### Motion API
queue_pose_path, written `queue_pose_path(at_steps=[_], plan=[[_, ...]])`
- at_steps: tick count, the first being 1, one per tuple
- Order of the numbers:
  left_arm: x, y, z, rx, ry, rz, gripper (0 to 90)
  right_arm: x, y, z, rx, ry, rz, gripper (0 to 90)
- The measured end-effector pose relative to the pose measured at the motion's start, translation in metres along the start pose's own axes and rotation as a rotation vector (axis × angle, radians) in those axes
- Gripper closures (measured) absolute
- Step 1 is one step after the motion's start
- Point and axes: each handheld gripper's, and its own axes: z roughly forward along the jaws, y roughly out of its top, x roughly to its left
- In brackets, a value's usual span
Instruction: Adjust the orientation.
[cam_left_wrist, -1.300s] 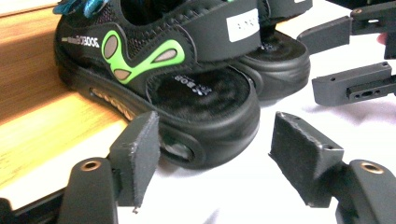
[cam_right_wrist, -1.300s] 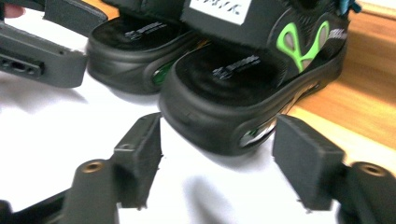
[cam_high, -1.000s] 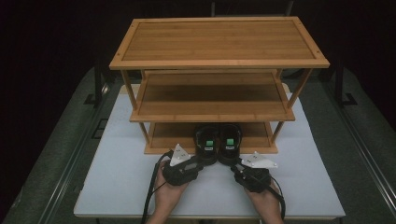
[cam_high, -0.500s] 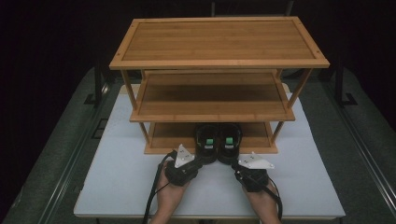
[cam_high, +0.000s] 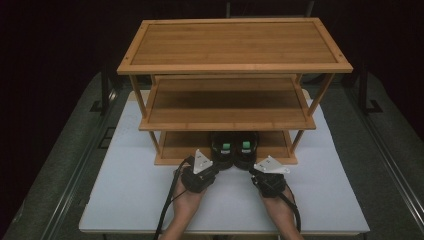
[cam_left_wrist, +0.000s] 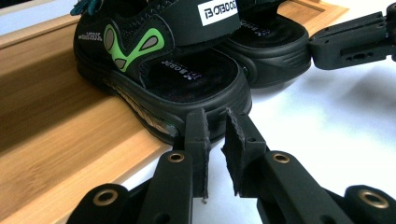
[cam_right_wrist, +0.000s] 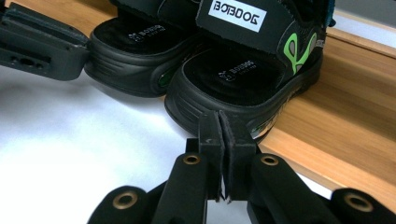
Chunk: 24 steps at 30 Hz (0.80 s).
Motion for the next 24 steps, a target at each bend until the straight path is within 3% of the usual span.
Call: queue_pose_path(at_steps=[24], plan=[[0.01,0.009,0.018,0.007,0.034,-0.024,76.9,-0.006,0.008,0.019,-0.001,-0.033,0.009,86.9]])
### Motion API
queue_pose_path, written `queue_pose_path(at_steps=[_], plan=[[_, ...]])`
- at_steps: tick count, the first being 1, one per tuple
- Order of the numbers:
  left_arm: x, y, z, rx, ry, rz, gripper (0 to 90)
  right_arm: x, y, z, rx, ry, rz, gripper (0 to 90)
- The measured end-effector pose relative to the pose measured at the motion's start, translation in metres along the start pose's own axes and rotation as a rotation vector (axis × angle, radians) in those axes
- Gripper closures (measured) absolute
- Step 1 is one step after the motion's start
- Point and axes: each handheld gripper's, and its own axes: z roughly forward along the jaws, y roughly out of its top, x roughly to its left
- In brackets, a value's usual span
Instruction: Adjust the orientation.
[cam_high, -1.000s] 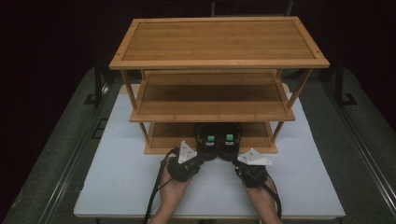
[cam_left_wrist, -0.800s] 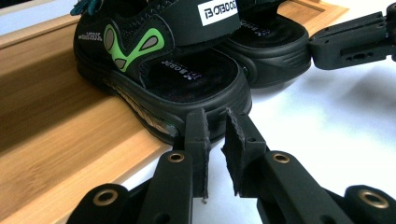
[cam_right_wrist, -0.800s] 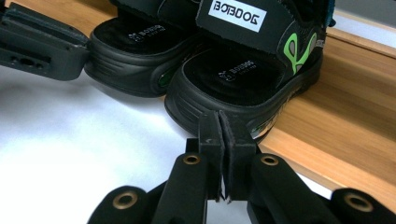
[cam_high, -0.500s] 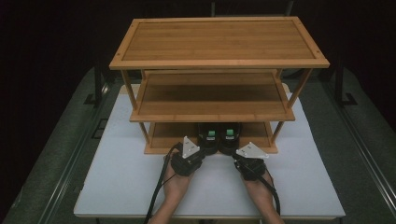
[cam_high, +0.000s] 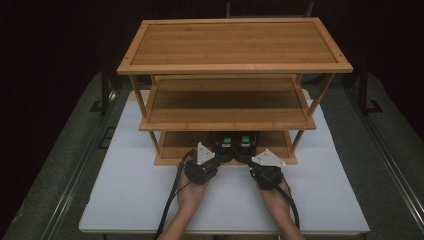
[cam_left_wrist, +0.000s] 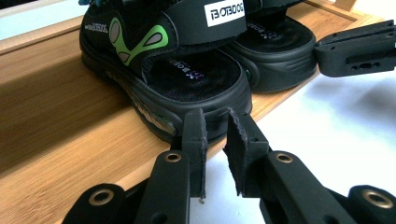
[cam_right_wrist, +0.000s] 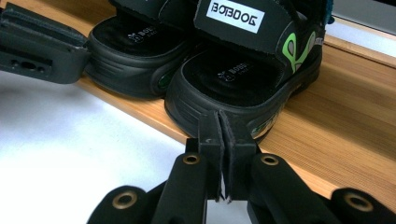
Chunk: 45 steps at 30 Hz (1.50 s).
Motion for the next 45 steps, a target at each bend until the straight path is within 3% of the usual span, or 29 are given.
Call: queue_pose_path(at_steps=[11,21,45], plan=[[0.0,0.0,0.001,-0.001,-0.007,0.001,74.4,-0.002,0.0,0.001,-0.003,0.001,0.003,85.0],[0.001,0.0,-0.001,0.002,-0.029,-0.009,66.6,-0.005,-0.002,-0.002,0.01,0.037,0.014,80.3],[0.001,-0.008,-0.02,-0.006,-0.114,-0.045,43.1,-0.021,-0.009,-0.017,0.04,0.145,0.023,49.9]])
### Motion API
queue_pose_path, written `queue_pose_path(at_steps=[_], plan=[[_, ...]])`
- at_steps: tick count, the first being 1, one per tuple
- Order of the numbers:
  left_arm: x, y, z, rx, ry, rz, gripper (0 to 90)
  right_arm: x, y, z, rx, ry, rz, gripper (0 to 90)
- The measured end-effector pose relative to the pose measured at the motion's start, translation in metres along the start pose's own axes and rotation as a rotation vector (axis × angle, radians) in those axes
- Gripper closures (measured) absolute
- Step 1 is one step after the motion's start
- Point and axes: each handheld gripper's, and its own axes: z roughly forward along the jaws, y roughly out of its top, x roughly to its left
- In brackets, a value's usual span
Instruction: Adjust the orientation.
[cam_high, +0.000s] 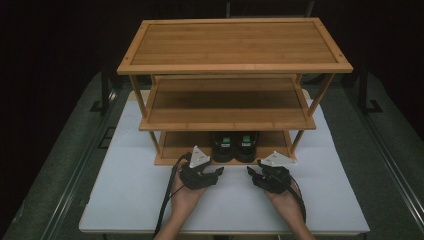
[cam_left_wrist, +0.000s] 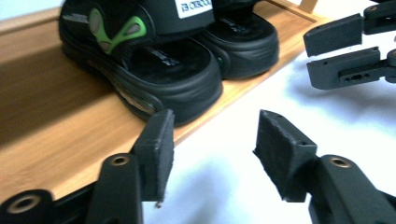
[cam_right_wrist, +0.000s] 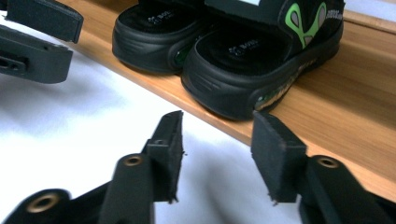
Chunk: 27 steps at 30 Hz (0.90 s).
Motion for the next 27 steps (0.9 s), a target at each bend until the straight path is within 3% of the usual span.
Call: queue_pose_path(at_steps=[3,9,27], plan=[[0.001,-0.001,-0.002,0.007,-0.003,0.002,37.8,-0.003,-0.002,-0.003,0.002,0.008,0.003,45.6],[0.001,-0.005,-0.007,0.002,-0.024,0.002,36.1,-0.012,-0.006,-0.011,0.007,0.033,0.024,40.4],[0.003,-0.01,-0.018,0.006,-0.048,-0.001,29.9,-0.027,-0.019,-0.029,0.022,0.048,0.037,35.3]])
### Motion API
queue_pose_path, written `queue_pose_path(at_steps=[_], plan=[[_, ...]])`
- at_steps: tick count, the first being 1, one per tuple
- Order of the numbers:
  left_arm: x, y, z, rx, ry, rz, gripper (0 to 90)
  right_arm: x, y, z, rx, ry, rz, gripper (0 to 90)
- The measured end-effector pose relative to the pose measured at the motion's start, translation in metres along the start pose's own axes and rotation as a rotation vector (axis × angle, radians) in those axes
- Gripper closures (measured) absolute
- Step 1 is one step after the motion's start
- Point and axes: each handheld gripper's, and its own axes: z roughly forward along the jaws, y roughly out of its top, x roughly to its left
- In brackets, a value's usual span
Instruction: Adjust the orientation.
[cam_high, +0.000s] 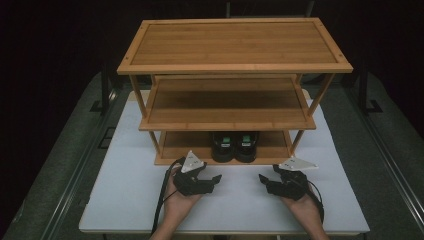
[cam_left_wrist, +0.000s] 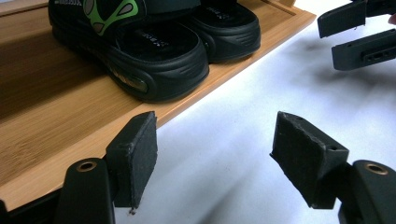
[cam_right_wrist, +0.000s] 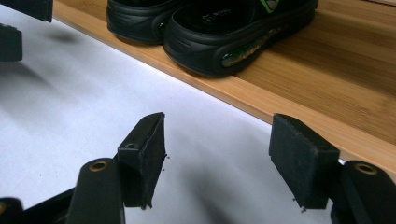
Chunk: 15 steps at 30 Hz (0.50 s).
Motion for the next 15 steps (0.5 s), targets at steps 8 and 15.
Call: queue_pose_path(at_steps=[8,15], plan=[[0.002,-0.001,-0.007,0.007,0.003,0.008,27.1,-0.008,-0.006,-0.009,0.001,-0.001,0.011,33.2],[0.008,-0.004,-0.018,0.003,0.008,-0.001,25.8,-0.016,-0.011,-0.018,-0.002,-0.011,0.023,32.4]])
